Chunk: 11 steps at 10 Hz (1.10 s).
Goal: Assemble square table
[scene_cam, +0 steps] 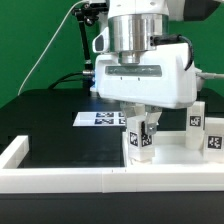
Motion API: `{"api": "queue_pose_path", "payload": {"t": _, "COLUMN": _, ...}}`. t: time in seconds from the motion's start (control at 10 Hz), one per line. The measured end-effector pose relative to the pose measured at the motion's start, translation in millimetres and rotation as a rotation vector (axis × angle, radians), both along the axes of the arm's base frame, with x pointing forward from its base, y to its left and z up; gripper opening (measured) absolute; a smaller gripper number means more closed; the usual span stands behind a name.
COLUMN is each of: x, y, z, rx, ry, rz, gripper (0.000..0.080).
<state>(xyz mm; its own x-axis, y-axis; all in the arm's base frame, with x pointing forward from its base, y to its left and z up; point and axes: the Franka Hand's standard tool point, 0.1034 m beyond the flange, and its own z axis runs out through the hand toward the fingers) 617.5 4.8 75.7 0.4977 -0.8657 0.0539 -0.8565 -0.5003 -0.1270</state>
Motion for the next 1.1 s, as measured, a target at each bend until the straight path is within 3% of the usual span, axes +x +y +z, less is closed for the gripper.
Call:
{"api": "queue_pose_path", "payload": {"t": 0.2, "x": -0.3, "y": -1.0, "z": -0.1, "rx": 0.015, "ry": -0.001, "rz": -0.053, "gripper": 0.0291}}
{"api": "queue_pose_path", "payload": {"t": 0.3, "x": -0.5, "y": -0.6, "z": -0.4, "rx": 0.012, "ry": -0.001, "rz": -0.031, "gripper": 0.0376}}
{"api": "queue_pose_path", "payload": {"t": 0.4, "x": -0.5, "y": 0.0, "z": -0.5, "rx": 0.012, "ry": -0.001, "rz": -0.030, "gripper": 0.0552}}
{"api": "queue_pose_path", "payload": {"t": 0.5, "x": 0.3, "y": 0.9, "z": 0.0, "rx": -0.008, "ry": -0.007, "rz": 0.090, "gripper": 0.0552}}
{"api": "queue_pose_path", "payload": {"t": 0.6, "x": 0.4, "y": 3.0, "z": 0.0, "rx": -0.027, "ry": -0.010, "rz": 0.231, "gripper": 0.0630}}
{"api": "queue_pose_path", "payload": {"t": 1.1, "x": 0.8, "y": 1.7, "z": 1.3, "rx": -0.115, "ry": -0.021, "rz": 0.838, "gripper": 0.0649}}
